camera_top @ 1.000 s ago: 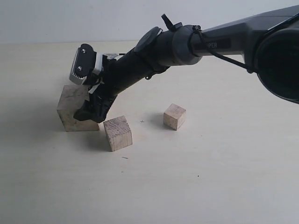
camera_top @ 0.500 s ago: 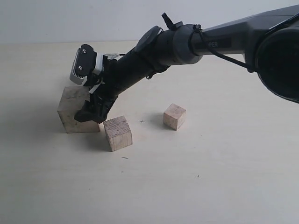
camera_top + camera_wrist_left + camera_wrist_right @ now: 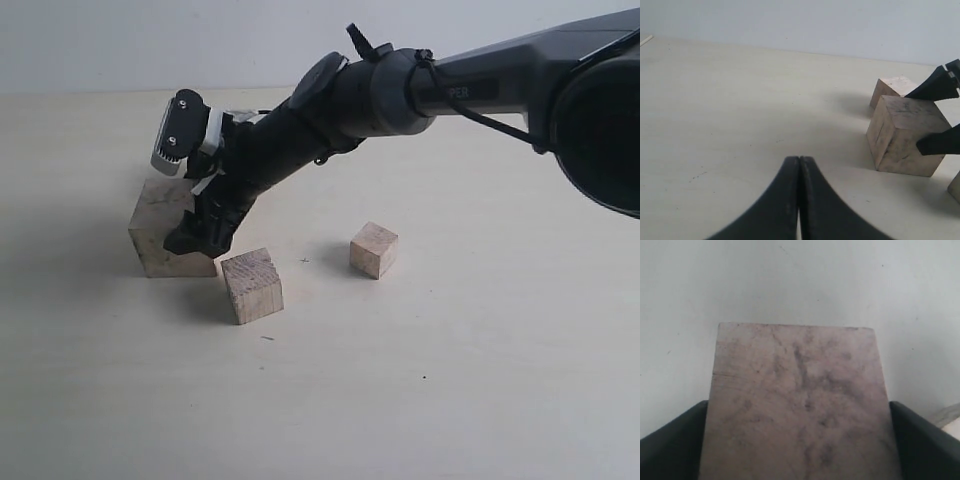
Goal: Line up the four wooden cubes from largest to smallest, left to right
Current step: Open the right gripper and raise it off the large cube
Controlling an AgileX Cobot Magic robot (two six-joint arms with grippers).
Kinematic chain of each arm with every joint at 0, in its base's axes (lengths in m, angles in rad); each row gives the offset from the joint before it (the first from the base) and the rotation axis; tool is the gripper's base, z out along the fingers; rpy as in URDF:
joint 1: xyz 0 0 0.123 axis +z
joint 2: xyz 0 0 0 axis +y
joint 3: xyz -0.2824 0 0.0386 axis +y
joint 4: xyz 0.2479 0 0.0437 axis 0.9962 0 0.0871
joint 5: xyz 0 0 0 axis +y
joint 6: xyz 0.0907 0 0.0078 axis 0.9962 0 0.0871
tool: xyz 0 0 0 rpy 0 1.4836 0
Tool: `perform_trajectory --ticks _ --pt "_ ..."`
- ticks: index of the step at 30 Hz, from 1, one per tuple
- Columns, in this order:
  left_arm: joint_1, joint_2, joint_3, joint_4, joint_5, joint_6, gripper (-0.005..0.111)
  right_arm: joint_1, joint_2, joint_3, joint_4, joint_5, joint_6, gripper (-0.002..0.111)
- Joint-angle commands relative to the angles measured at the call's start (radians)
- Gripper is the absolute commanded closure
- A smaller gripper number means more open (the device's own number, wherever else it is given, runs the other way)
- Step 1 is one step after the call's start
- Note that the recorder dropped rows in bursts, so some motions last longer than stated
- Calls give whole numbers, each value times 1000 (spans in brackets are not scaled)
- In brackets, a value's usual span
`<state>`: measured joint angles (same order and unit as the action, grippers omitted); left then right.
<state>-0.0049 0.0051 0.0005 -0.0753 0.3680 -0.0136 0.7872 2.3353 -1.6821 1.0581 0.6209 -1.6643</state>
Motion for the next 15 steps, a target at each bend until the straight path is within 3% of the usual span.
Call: perform_trajectory --ticks 1,10,15 --pt "-6 -5 0 -6 -11 1 107 -4 -35 1 -11 -19 -7 9" --pt "-6 -5 0 -6 -11 1 107 -4 -118 1 -11 75 53 4" --pt "-6 -5 0 -6 -11 1 107 -11 -176 1 -29 -110 279 4"
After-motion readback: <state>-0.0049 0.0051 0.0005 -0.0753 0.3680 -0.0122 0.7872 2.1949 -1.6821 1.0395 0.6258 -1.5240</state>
